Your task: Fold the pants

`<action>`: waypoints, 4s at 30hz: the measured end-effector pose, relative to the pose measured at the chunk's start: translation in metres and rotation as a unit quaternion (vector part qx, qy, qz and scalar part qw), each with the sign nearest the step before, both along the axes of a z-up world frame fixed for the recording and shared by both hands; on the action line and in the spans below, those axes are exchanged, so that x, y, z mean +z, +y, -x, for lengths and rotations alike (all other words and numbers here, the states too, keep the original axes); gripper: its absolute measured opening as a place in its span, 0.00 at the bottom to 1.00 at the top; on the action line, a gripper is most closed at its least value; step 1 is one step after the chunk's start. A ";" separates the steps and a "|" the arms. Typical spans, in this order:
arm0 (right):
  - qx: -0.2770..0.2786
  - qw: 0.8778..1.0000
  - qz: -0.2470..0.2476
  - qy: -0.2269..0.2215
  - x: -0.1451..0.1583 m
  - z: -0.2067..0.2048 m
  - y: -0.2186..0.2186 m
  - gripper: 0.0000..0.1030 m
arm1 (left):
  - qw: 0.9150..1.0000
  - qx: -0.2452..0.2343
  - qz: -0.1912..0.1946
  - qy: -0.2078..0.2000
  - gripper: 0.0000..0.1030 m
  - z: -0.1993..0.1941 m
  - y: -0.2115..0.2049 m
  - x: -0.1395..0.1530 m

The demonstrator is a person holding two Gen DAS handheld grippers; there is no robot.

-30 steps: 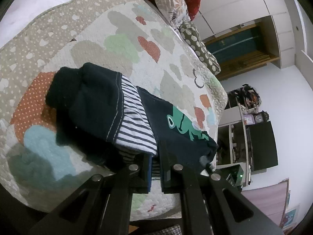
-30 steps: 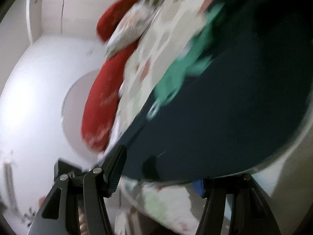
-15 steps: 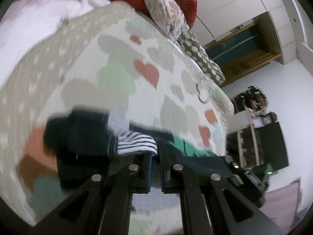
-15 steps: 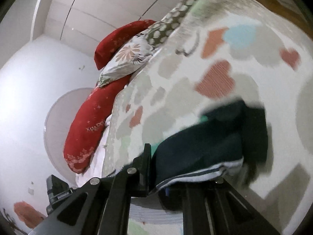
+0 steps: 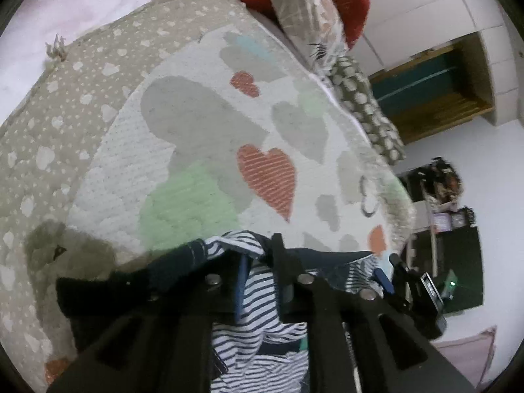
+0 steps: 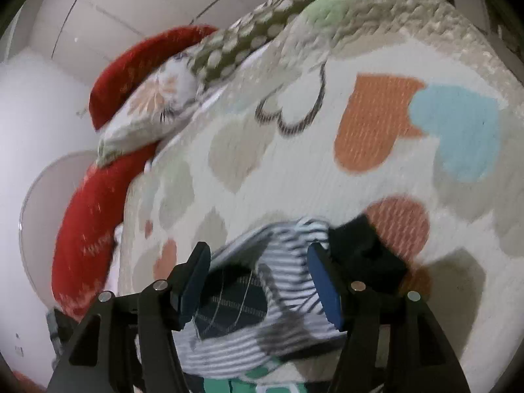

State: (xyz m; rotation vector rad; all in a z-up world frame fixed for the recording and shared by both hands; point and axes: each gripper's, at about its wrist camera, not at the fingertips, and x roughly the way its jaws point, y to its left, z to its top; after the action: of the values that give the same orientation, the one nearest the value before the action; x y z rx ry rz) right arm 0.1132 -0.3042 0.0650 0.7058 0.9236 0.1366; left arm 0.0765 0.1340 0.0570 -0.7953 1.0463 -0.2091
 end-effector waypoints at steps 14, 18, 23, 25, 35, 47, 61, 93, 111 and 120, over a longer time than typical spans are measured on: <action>0.045 0.993 0.113 0.010 -0.004 0.046 -0.009 0.64 | 0.993 0.023 -0.093 -0.070 0.57 0.109 0.014 0.057; 0.063 0.993 0.092 0.039 -0.023 0.030 0.003 0.05 | 0.994 0.031 -0.095 -0.050 0.57 0.138 0.017 0.046; -0.014 0.994 0.095 0.062 -0.024 0.050 -0.025 0.06 | 0.989 0.026 -0.138 -0.045 0.57 0.158 0.011 0.036; -0.036 0.995 0.086 0.046 -0.012 0.066 -0.038 0.08 | 0.986 0.023 -0.160 -0.043 0.57 0.159 0.006 0.032; 0.054 0.992 0.108 0.032 -0.012 0.131 -0.018 0.56 | 0.990 0.007 -0.136 -0.028 0.57 0.174 -0.014 0.009; -0.057 0.991 0.119 0.016 -0.006 0.185 -0.056 0.21 | 0.982 0.010 -0.185 -0.032 0.61 0.190 -0.021 0.015; -0.020 0.999 0.021 0.032 -0.034 0.175 -0.050 0.23 | 0.972 -0.028 -0.232 -0.005 0.61 0.176 -0.045 -0.018; 0.265 0.919 0.292 0.034 -0.004 -0.041 0.079 0.52 | 0.926 -0.260 -0.273 -0.007 0.63 -0.040 -0.073 -0.013; 0.275 0.930 0.245 0.009 -0.013 -0.031 0.090 0.08 | 0.909 -0.296 -0.290 -0.039 0.06 -0.041 -0.095 -0.009; 0.237 0.934 0.260 -0.060 0.051 0.061 0.080 0.07 | 0.915 -0.247 -0.290 -0.134 0.05 0.049 -0.096 0.065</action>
State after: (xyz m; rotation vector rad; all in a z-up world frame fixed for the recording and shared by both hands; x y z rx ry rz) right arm 0.0522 -0.2245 0.1163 -0.0263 0.9444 0.3436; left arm 0.0272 0.0381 0.1223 0.0479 0.9582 -0.4010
